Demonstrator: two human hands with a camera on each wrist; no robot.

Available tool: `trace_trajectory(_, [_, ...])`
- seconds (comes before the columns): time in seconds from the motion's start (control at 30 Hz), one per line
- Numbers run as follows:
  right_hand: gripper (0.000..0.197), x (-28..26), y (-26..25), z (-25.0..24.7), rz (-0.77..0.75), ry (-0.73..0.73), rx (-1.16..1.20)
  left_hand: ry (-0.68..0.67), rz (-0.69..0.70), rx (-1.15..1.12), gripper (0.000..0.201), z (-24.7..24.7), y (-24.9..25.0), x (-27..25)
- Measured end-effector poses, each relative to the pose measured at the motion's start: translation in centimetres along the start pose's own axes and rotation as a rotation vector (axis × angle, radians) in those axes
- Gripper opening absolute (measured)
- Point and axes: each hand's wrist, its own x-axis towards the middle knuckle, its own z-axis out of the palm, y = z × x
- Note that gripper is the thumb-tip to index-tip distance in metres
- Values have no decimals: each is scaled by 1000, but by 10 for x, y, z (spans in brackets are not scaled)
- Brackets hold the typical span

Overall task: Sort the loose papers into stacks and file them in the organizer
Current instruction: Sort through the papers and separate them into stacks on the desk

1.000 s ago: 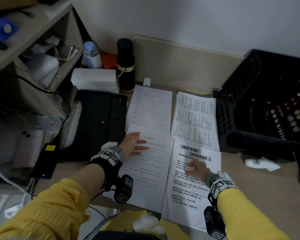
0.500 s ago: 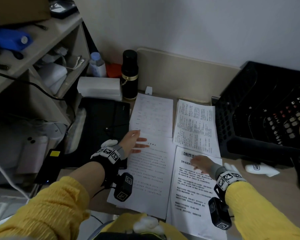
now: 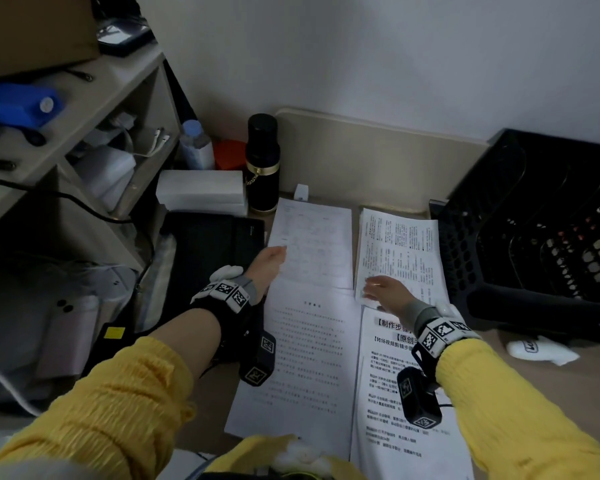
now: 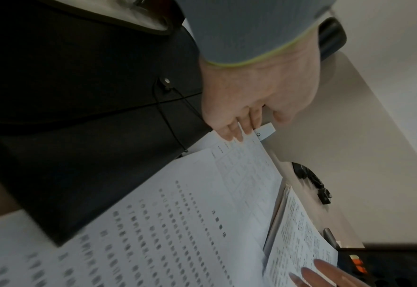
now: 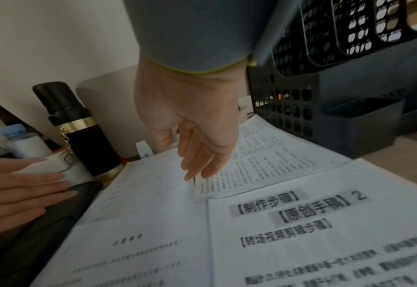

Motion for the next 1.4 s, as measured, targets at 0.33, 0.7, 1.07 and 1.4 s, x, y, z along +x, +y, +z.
trace_trajectory(0.33, [54, 55, -32, 41, 84, -27, 91, -15, -237, -125, 44, -1, 20, 63])
trace_trajectory(0.7, [49, 100, -35, 39, 271, 78, 159, 87, -299, 37, 51, 12, 15, 100])
trace_trajectory(1.07, [37, 114, -31, 33, 210, 122, 268, 82, -298, 129, 63, 9, 5, 110])
trace_trajectory(1.4, [44, 100, -61, 44, -50, 111, 238, 90, -273, 68, 39, 3, 10, 96])
